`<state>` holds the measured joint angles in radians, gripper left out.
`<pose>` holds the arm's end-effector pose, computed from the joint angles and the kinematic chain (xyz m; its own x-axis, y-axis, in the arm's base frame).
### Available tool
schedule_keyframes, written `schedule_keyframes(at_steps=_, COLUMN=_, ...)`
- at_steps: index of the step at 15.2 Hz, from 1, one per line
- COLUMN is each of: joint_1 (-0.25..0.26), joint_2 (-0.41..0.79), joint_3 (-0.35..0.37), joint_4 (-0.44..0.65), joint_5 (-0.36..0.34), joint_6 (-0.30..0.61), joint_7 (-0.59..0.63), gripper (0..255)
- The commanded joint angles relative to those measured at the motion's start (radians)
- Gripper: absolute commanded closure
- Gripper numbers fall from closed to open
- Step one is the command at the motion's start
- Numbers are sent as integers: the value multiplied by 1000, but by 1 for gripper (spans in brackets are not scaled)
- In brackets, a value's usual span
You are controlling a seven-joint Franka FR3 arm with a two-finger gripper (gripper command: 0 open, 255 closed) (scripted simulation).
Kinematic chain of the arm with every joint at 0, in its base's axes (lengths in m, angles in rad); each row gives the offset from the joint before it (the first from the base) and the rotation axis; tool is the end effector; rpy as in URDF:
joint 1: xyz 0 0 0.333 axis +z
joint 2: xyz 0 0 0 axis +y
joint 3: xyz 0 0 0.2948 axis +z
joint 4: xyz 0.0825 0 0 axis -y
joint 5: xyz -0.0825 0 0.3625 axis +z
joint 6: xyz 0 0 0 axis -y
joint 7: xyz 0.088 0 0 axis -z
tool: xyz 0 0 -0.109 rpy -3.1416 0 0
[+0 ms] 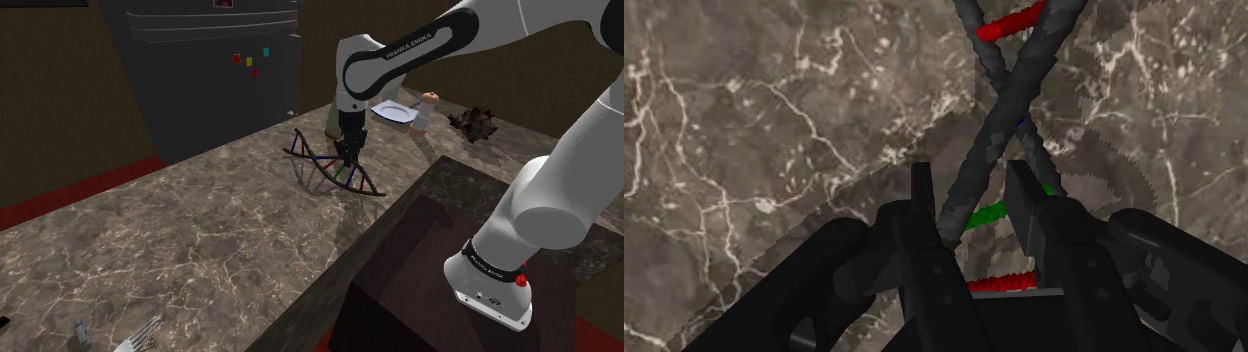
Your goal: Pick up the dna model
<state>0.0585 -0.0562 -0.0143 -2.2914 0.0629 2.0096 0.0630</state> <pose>0.4629 0.0243 0.3476 0.9728 -0.0463 -0.2271 -0.0560 -0.9978 -0.0361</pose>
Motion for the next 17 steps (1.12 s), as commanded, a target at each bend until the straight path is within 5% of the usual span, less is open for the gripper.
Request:
schedule_keyframes(at_steps=1, joint_1=0, joint_2=2, joint_3=0, joint_4=0, joint_5=0, joint_6=1, joint_7=0, gripper=255)
schedule_keyframes(at_steps=17, joint_1=-1, joint_2=-72, joint_3=-1, joint_4=91, joint_5=-6, joint_6=-163, joint_7=9, gripper=255)
